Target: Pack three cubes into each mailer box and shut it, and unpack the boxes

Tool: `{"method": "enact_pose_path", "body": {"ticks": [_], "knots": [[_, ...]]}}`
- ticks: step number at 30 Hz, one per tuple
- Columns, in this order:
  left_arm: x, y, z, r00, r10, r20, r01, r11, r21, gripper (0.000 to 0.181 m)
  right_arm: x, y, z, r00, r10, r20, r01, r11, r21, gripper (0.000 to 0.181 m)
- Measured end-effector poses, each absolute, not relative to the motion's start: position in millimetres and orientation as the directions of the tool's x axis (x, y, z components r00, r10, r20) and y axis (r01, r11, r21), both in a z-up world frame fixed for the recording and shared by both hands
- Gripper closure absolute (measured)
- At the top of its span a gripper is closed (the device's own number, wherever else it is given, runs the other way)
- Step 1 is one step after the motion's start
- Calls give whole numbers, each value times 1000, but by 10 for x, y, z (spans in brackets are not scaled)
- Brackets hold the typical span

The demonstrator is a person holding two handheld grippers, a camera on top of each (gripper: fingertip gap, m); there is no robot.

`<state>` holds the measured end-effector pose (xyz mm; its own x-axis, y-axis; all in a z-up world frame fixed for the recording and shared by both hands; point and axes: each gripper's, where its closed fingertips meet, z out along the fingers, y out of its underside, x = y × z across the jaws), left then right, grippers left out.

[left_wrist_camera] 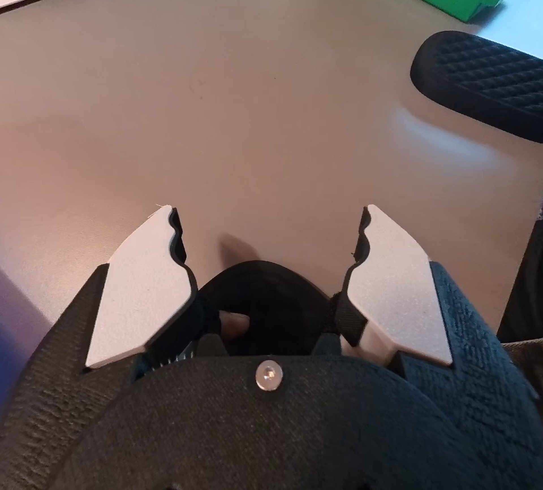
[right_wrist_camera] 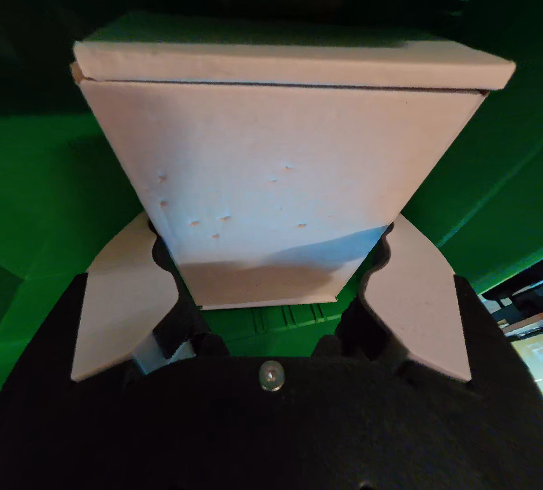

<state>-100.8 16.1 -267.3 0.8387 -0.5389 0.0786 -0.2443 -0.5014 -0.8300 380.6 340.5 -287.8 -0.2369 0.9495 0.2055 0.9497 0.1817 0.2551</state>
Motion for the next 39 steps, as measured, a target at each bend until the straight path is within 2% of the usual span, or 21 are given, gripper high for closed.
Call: {"method": "enact_pose_path", "body": {"ticks": [9, 14, 16, 17, 19, 21, 22, 24, 26, 28, 35, 37, 39], "knots": [[-1000, 153, -2647, 832, -549, 81, -239, -487, -840, 67, 3819, 3429, -2852, -251, 939, 237, 937, 174, 302, 42], [-970, 132, -2622, 819, -570, 64, -255, -463, -849, 67, 3782, 3418, -2598, -184, 920, 347, 965, 101, 242, 37], [-956, 120, -2610, 812, -581, 61, -261, -454, -852, 67, 3675, 3418, -2310, -87, 888, 451, 992, 35, 122, 37], [-947, 113, -2603, 807, -587, 61, -262, -449, -854, 67, 3583, 3421, -2106, 2, 856, 518, 1000, -11, 14, 37], [-935, 103, -2597, 801, -596, 59, -266, -442, -857, 66, 3284, 3262, -1689, 258, 807, 531, 944, -93, -316, 42], [-926, 95, -2597, 796, -603, 56, -268, -434, -860, 66, 2915, 2928, -1300, 478, 789, 386, 754, -143, -641, 47], [-924, 93, -2593, 795, -605, 55, -268, -431, -862, 66, 2709, 2683, -1145, 525, 806, 275, 630, -151, -762, 49], [-916, 83, -2580, 788, -613, 55, -267, -421, -867, 66, 2383, 2205, -929, 561, 820, 112, 409, -156, -899, 53], [-901, 68, -2566, 778, -626, 60, -264, -412, -872, 66, 2108, 1748, -915, 548, 837, 19, 269, -155, -951, 58], [-888, 54, -2544, 768, -638, 60, -263, -398, -879, 65, 1831, 1349, -1079, 507, 862, -27, 213, -156, -965, 58], [-948, -144, -2265, 682, -728, 74, -314, -383, -869, 64, 1029, 687, -1941, 289, 941, -177, 146, -226, -963, 53], [-1124, -199, -2048, 663, -748, 40, -349, -356, -867, 65, 930, 680, -2030, 257, 943, -210, 124, -248, -961, 55], [-1443, -159, -1811, 676, -736, -33, -391, -320, -863, 69, 915, 691, -2094, 264, 945, -192, 173, -242, -955, 53]]}}
